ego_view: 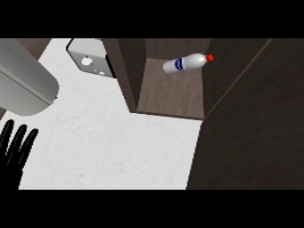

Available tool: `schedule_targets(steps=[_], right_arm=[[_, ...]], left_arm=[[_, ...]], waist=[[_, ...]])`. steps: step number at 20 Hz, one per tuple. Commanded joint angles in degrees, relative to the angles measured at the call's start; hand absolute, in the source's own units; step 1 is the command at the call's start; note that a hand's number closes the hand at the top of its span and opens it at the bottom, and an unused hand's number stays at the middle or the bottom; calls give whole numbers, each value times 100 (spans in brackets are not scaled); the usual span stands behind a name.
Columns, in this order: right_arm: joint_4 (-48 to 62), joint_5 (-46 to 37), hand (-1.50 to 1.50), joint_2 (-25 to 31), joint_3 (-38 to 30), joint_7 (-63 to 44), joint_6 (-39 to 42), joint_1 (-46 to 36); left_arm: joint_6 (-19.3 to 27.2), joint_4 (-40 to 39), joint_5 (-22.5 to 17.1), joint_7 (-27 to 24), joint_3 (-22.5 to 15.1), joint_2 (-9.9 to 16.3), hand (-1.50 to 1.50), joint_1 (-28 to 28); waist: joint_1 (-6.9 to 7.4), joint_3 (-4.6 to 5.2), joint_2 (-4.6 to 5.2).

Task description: Pick up the bottled water, place it into the cabinet and close the cabinet

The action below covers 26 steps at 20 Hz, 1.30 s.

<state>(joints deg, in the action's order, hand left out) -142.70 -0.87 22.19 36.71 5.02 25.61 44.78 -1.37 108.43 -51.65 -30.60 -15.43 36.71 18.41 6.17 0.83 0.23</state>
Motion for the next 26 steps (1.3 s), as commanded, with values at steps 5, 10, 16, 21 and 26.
schedule_targets(steps=[5, 10, 16, 21, 26], right_arm=[[-159, -65, 150, -238, 1181, -820, 186, -757], [-102, 18, 150, -108, 940, -939, 308, -1165], [-155, -134, -150, 216, 583, -1087, 555, -1742], [-149, -48, 150, 323, 433, -1124, 660, -2200], [-53, 76, 150, 306, 398, -1268, 659, -2424]], left_arm=[[-531, 107, -217, -14, 268, 323, -150, 215], [-664, 97, -311, 148, 347, 491, -150, 53], [-884, 83, -348, 141, 469, 648, -150, 101], [-941, -12, -388, 195, 539, 724, -150, 54], [-1045, -56, -443, 176, 638, 779, -150, 62]], waist=[[313, 6, 73], [480, 27, 190], [815, 64, 165], [826, 79, 160], [828, 88, 160]])
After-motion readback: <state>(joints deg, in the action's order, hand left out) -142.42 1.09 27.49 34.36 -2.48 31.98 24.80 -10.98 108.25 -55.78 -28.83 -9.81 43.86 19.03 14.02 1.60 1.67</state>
